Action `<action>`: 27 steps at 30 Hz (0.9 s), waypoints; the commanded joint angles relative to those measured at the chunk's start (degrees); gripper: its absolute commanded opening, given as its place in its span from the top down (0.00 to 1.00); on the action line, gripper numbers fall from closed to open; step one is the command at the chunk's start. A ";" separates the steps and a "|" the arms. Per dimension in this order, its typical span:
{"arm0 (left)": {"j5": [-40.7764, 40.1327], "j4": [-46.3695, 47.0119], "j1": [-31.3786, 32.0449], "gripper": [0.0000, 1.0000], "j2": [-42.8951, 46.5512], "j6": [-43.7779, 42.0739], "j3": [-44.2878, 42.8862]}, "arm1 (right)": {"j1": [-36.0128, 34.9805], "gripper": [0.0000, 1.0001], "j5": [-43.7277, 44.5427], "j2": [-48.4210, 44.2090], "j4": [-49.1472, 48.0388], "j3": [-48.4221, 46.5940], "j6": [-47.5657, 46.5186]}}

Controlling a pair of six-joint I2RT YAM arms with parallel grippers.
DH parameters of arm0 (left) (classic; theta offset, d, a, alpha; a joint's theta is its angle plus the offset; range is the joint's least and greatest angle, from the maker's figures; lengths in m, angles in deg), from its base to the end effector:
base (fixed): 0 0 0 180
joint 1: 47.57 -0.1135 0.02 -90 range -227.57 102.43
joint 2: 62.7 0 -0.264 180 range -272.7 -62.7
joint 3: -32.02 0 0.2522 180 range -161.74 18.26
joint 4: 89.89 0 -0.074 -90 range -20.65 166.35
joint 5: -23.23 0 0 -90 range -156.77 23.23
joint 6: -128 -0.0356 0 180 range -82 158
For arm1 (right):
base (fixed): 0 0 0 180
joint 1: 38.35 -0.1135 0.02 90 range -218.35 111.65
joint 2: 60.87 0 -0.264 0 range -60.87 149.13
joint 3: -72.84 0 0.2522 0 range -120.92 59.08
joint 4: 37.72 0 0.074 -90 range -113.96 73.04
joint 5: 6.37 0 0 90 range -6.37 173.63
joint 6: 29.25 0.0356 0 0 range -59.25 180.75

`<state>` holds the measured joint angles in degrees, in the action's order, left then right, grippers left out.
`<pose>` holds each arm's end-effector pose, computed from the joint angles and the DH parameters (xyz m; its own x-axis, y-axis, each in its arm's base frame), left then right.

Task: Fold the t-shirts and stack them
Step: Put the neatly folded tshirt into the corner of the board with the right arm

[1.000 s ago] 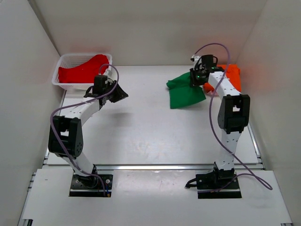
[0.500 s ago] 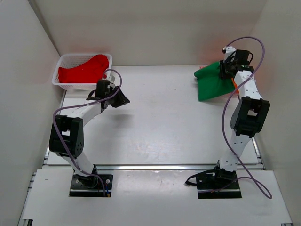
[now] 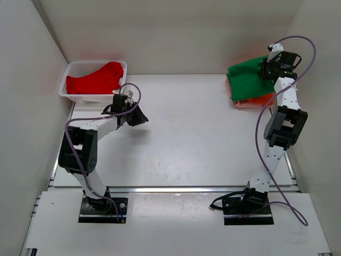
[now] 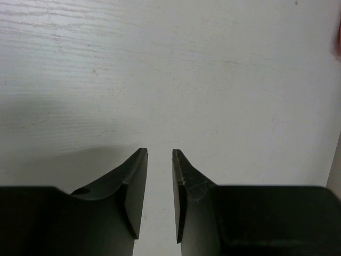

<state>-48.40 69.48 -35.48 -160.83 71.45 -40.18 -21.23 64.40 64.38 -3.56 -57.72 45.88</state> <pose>0.3480 -0.0860 0.1863 -0.8188 -0.3596 -0.4476 -0.0487 0.8202 -0.5699 0.4983 -0.1412 0.3005 -0.4463 -0.1161 -0.8873 -0.1162 0.9907 -0.0712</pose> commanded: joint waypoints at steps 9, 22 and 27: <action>-0.70 0.72 -0.23 0.61 1.53 -0.14 -0.45 | 2.92 1.00 -0.12 11.33 0.42 -9.16 1.60; 3.61 1.69 -0.94 0.01 5.57 -4.61 6.13 | -4.72 0.01 29.20 6.51 -10.27 -4.77 -4.81; -1.31 -0.07 0.55 0.01 10.49 -6.56 11.93 | -9.38 0.01 47.31 -5.60 -18.89 3.49 -4.64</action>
<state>-47.70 69.87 -35.76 -155.85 67.10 -30.36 -27.85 96.75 70.47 -12.06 -56.06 41.75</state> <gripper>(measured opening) 0.987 0.991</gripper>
